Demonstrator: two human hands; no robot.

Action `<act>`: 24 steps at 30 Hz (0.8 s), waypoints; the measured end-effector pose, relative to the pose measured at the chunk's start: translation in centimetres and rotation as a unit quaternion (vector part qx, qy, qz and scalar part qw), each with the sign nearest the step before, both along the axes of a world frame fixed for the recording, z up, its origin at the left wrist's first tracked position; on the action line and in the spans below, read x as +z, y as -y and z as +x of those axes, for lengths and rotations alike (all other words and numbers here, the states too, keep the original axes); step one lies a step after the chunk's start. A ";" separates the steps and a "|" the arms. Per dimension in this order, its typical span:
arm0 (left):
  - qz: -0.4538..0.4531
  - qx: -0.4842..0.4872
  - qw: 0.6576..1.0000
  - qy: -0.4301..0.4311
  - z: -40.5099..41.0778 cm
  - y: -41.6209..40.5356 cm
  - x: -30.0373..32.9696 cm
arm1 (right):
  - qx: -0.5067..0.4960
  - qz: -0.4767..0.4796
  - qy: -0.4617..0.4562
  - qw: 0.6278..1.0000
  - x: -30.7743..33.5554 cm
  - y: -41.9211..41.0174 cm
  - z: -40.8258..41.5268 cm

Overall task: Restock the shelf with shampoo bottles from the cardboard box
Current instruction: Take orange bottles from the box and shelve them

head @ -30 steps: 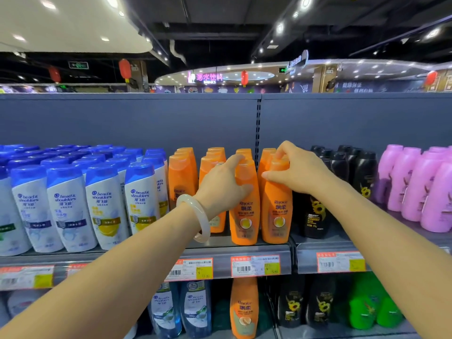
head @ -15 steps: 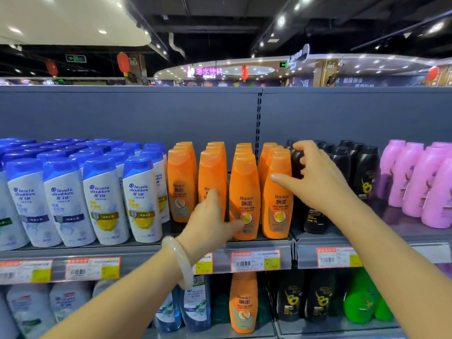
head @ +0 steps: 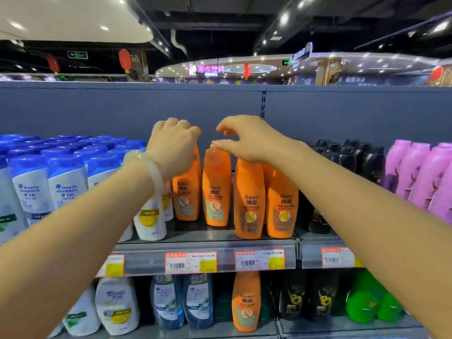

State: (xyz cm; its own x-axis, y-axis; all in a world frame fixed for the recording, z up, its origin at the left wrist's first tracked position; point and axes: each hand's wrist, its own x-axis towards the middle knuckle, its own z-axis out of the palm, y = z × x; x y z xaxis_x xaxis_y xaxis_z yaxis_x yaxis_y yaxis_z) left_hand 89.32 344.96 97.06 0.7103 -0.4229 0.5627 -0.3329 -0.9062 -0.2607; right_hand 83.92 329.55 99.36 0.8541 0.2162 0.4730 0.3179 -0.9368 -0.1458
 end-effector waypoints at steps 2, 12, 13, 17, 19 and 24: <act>0.055 0.017 0.996 -0.073 1.4 -0.3 1.1 | -0.007 -0.054 -0.048 0.997 0.3 -1.1 1.7; 0.024 -0.016 0.978 -0.209 4.3 -0.6 1.8 | -0.046 -0.070 -0.130 0.988 -0.7 -1.7 5.5; 0.022 -0.017 0.977 -0.212 4.3 -0.7 1.8 | -0.044 -0.064 -0.132 0.988 -0.7 -1.6 5.6; -0.005 -0.044 0.975 -0.218 4.0 -1.1 2.0 | -0.028 -0.036 -0.141 0.989 -0.5 -1.3 5.3; -0.022 -0.065 0.970 -0.231 3.7 -1.4 2.2 | -0.022 -0.038 -0.145 0.988 -0.2 -1.3 5.0; -0.043 -0.089 0.963 -0.251 2.7 -2.0 3.4 | 0.006 -0.044 -0.157 0.987 0.6 -1.4 4.2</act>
State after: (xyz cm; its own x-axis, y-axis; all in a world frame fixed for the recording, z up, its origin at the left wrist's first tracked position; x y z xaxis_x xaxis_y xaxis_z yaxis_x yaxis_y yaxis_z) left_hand 92.01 346.92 100.42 0.8226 -0.5307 0.2044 -0.5497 -0.8341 0.0466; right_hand 88.11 330.99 99.96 0.9525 0.2566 0.1640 0.2819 -0.9466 -0.1565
